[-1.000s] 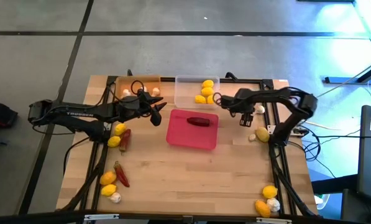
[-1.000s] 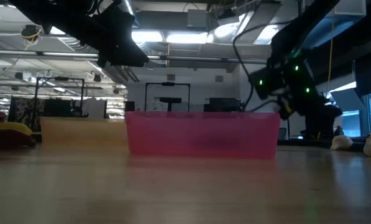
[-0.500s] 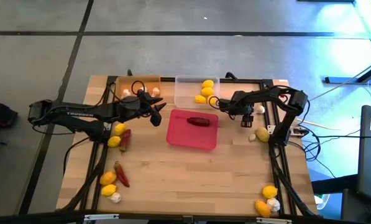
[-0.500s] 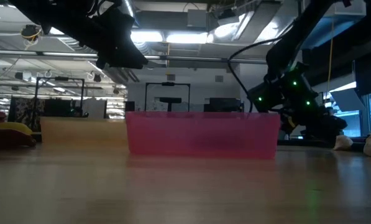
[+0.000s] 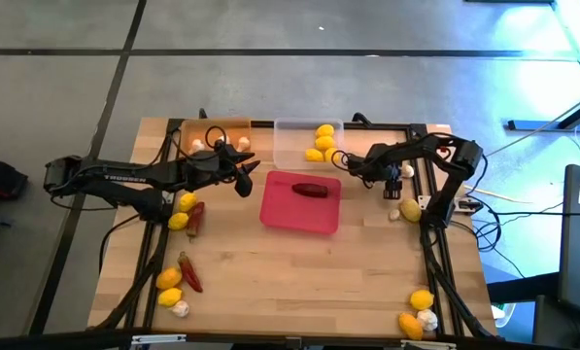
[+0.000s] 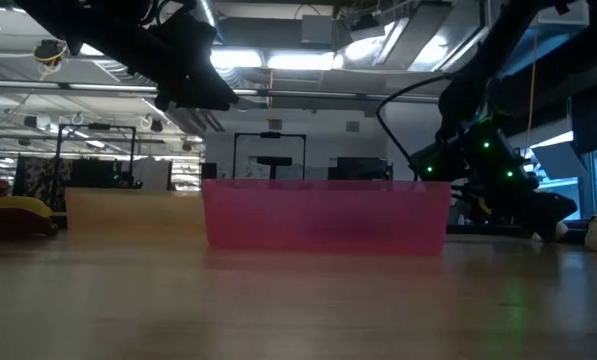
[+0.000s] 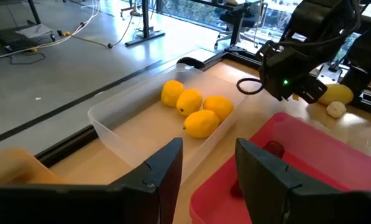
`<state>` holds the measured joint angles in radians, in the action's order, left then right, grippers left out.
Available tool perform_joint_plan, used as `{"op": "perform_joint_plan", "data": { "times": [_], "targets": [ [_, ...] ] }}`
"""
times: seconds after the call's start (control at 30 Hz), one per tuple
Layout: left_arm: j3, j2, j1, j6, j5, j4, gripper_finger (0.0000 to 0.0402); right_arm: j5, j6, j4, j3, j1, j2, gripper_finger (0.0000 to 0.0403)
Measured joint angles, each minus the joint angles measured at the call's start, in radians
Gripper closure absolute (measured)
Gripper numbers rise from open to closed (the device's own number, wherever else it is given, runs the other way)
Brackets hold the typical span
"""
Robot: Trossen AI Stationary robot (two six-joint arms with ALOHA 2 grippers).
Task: Sort produce into baskets
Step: Put the white garlic in the orange bin
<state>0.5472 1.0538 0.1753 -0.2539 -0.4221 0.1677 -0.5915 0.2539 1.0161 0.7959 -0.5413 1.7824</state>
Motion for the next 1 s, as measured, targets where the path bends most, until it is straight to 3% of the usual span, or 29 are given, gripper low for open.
{"op": "perform_joint_plan", "data": {
  "times": [0.2,0.47,0.63,1.0],
  "targets": [
    [0.0,0.0,0.0,0.0,0.0,0.0,0.0259,-0.011,0.017,-0.015,-0.001,-0.025,0.001,0.0182],
    [0.0,0.0,0.0,0.0,0.0,0.0,0.0259,-0.019,0.017,-0.031,-0.002,-0.025,0.003,0.0287],
    [0.0,0.0,0.0,0.0,0.0,0.0,0.0259,-0.019,0.017,-0.032,-0.002,-0.023,0.003,0.0332],
    [0.0,0.0,0.0,0.0,0.0,0.0,0.0259,0.02,0.01,-0.015,-0.001,-0.022,-0.026,0.0346]
  ]
}}
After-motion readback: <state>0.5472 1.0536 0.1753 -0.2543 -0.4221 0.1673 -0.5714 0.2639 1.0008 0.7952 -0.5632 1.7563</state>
